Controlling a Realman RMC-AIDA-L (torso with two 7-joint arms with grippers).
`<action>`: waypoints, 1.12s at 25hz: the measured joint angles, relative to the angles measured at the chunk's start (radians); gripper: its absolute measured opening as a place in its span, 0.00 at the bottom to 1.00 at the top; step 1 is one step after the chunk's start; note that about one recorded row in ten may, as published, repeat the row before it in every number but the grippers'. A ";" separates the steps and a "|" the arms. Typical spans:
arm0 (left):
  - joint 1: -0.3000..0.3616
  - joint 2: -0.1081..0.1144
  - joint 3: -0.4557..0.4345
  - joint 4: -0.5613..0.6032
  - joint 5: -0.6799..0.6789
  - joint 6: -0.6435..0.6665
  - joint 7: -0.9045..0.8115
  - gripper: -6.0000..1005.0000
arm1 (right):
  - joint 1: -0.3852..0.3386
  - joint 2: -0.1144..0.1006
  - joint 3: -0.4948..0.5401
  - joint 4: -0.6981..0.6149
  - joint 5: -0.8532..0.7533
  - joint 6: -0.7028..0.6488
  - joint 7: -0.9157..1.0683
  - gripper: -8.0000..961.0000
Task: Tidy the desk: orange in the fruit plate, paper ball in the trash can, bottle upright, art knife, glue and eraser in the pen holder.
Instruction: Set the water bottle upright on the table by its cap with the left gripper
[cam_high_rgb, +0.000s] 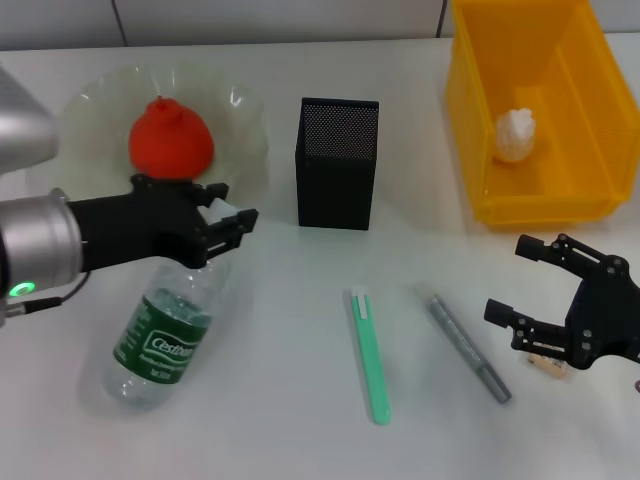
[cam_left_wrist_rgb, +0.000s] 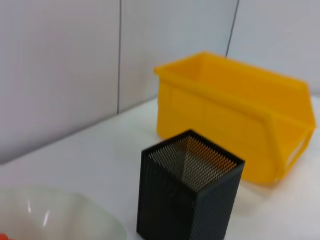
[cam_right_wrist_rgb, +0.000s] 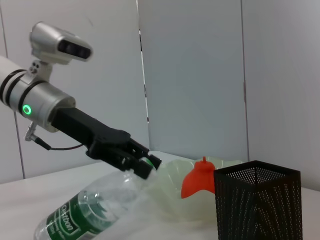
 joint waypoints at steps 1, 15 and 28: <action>0.000 0.000 0.000 0.000 0.000 0.000 0.000 0.44 | 0.000 0.000 0.000 0.000 0.000 0.000 0.000 0.89; -0.005 0.000 -0.309 -0.341 -0.404 0.322 0.595 0.44 | 0.011 0.000 -0.006 -0.024 0.000 0.001 0.037 0.89; -0.029 0.000 -0.386 -0.427 -0.439 0.385 0.686 0.44 | 0.018 0.000 -0.008 -0.035 0.000 0.001 0.053 0.89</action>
